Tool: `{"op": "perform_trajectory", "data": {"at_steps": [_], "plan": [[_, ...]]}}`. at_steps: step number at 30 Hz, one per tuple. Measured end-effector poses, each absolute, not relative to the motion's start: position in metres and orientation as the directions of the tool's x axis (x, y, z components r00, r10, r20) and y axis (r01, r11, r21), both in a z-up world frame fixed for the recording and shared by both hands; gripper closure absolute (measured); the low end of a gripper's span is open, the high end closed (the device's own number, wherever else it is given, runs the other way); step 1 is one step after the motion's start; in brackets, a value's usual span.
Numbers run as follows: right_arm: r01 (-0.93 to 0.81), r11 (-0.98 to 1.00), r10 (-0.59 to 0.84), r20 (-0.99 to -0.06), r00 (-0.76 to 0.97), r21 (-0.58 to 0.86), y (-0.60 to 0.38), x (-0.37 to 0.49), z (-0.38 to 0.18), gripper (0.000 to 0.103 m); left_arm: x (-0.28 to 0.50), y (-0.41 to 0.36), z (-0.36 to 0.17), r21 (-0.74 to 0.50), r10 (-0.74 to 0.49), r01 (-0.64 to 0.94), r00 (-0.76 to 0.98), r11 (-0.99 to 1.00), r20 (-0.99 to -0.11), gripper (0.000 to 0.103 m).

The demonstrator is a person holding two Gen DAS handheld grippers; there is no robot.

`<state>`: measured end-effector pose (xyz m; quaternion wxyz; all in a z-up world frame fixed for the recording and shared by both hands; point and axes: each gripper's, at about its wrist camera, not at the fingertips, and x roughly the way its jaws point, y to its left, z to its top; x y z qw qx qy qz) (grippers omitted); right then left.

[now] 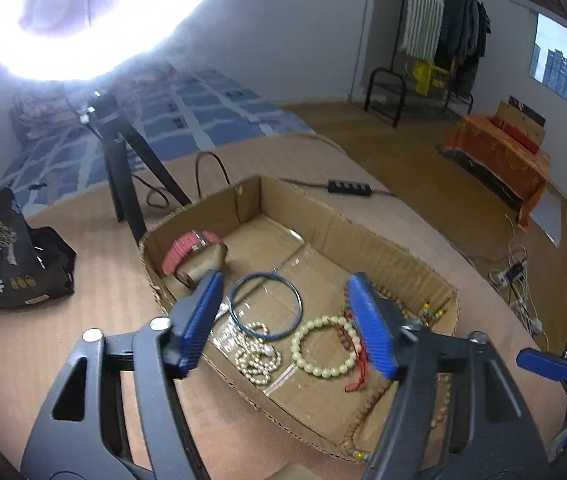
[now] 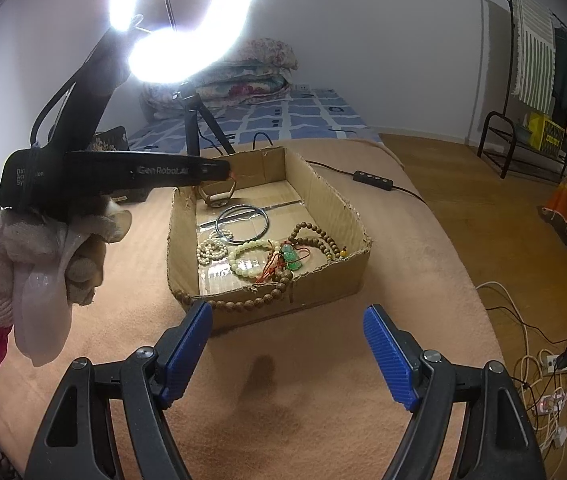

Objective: Organize jewelry
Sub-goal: 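Withdraw both open tools from the box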

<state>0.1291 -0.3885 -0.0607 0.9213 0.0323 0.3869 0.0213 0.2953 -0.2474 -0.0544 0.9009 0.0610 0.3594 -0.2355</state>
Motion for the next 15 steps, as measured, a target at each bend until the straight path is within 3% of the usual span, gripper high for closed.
{"op": "perform_trajectory", "data": {"at_steps": [4, 6, 15], "plan": [[-0.014, 0.997, 0.067, -0.715, 0.696, 0.079, -0.388, 0.129, -0.062, 0.020, 0.298, -0.248, -0.054, -0.055, -0.371, 0.468, 0.619, 0.882, -0.692, 0.031], [-0.015, 0.997, 0.069, -0.715, 0.696, 0.082, -0.387, 0.128, -0.062, 0.020, 0.297, -0.247, -0.054, -0.053, -0.370, 0.465, 0.625, 0.884, -0.687, 0.024], [-0.023, 0.997, 0.066, -0.709, 0.702, 0.071, -0.381, 0.125, -0.054, 0.020, 0.287, -0.239, -0.042, -0.033, -0.361, 0.464, 0.640, 0.885, -0.678, 0.023]]}}
